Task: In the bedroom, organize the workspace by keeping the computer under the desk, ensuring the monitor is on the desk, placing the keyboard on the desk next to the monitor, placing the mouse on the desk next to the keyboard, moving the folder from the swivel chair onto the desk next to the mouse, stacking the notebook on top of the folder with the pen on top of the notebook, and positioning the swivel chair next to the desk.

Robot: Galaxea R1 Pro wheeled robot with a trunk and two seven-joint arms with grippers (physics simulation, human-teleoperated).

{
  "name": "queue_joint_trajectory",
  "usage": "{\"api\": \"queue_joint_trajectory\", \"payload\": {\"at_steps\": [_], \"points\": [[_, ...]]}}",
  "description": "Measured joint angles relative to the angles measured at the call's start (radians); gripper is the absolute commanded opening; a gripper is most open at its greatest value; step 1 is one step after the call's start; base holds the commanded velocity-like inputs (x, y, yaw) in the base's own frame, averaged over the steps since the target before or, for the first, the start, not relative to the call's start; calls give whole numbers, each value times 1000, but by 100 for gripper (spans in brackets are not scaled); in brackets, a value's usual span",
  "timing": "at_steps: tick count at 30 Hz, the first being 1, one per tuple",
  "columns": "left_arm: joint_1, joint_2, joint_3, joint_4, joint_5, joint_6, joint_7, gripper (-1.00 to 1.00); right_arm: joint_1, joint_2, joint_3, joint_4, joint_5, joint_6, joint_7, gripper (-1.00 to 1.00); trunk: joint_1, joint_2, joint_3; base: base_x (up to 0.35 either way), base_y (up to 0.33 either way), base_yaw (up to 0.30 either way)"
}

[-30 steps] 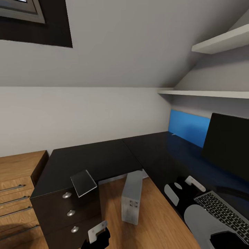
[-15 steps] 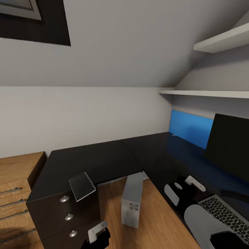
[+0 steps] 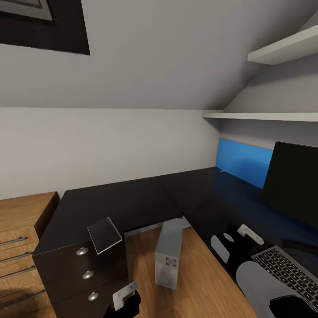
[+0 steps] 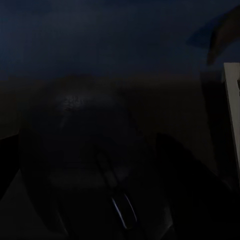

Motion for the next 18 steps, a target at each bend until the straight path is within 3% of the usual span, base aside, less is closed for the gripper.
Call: {"api": "queue_joint_trajectory", "payload": {"at_steps": [18], "points": [[0,0,0,0,3,0,0,100,0,0,1,0,0,0,0,-100,0,0,0,0,0,0]]}}
